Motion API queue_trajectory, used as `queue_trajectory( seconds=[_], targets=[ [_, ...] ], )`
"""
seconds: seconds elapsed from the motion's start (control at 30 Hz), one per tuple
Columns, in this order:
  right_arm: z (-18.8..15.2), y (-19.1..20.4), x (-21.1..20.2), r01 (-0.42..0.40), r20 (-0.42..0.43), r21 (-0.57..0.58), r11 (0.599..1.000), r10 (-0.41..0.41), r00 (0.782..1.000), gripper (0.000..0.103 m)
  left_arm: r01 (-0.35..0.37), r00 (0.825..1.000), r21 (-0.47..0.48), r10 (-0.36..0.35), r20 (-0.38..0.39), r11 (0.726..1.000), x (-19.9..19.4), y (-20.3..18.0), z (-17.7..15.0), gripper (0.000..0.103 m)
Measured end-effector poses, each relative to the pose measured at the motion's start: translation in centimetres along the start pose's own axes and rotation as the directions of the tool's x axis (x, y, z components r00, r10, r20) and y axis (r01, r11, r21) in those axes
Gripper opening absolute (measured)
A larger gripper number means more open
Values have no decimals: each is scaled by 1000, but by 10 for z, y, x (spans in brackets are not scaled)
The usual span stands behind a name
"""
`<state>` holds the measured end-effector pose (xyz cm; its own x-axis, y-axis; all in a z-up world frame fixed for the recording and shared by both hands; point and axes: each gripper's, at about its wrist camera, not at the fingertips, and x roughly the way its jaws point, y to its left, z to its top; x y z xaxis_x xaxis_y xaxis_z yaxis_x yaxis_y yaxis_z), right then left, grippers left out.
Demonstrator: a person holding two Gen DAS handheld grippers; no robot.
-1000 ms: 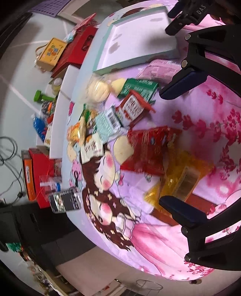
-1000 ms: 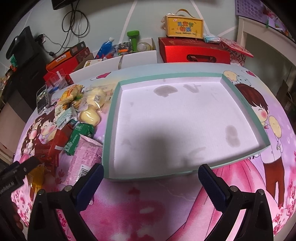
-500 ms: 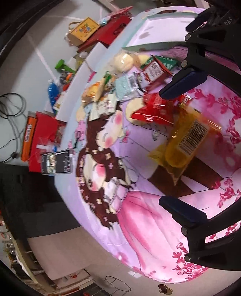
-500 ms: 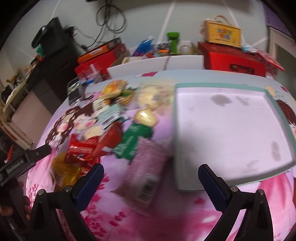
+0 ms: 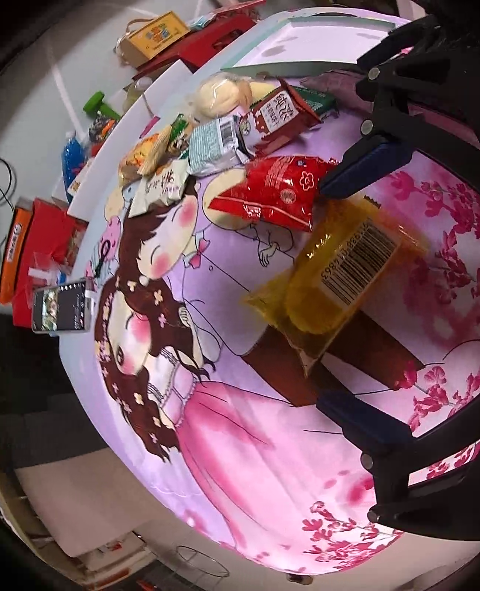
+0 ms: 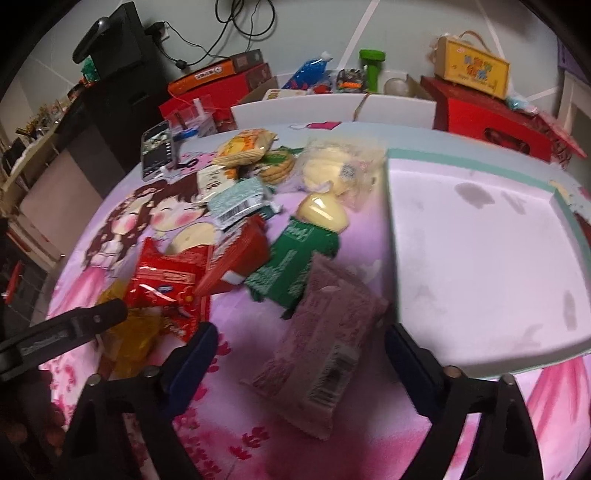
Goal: Organize snacks
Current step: 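Grasp the yellow bread bag with the left tool while the right tool grasps the pink pastry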
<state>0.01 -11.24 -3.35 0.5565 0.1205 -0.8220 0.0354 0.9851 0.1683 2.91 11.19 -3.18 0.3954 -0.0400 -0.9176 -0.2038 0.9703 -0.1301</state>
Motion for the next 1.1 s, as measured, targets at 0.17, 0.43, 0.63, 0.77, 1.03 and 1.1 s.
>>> queue_trajectory(
  seconds=[0.17, 0.43, 0.63, 0.77, 1.03, 1.1],
  targets=[
    [-2, 1, 10, 12, -30, -3, 1000, -12, 999, 89, 28, 998, -102, -34, -54, 994, 11, 9, -1, 103],
    [-4, 5, 22, 43, -46, -32, 999, -44, 998, 87, 48, 994, -98, -57, -89, 994, 22, 1, -4, 102],
    [-5, 2, 26, 60, -46, -31, 998, -61, 997, 78, 73, 992, -96, -82, -100, 993, 25, -8, -5, 91],
    [-5, -1, 27, 80, -48, -29, 996, -82, 995, 67, 92, 990, -109, -103, -96, 990, 24, -7, -4, 79],
    [-3, -9, 21, 76, -28, -7, 997, -76, 997, 47, 109, 990, -116, -118, -72, 987, 15, -2, -1, 61],
    [-3, -9, 20, 73, -23, -2, 997, -73, 997, 45, 114, 990, -120, -123, -67, 986, 13, -1, -1, 60]
  ],
)
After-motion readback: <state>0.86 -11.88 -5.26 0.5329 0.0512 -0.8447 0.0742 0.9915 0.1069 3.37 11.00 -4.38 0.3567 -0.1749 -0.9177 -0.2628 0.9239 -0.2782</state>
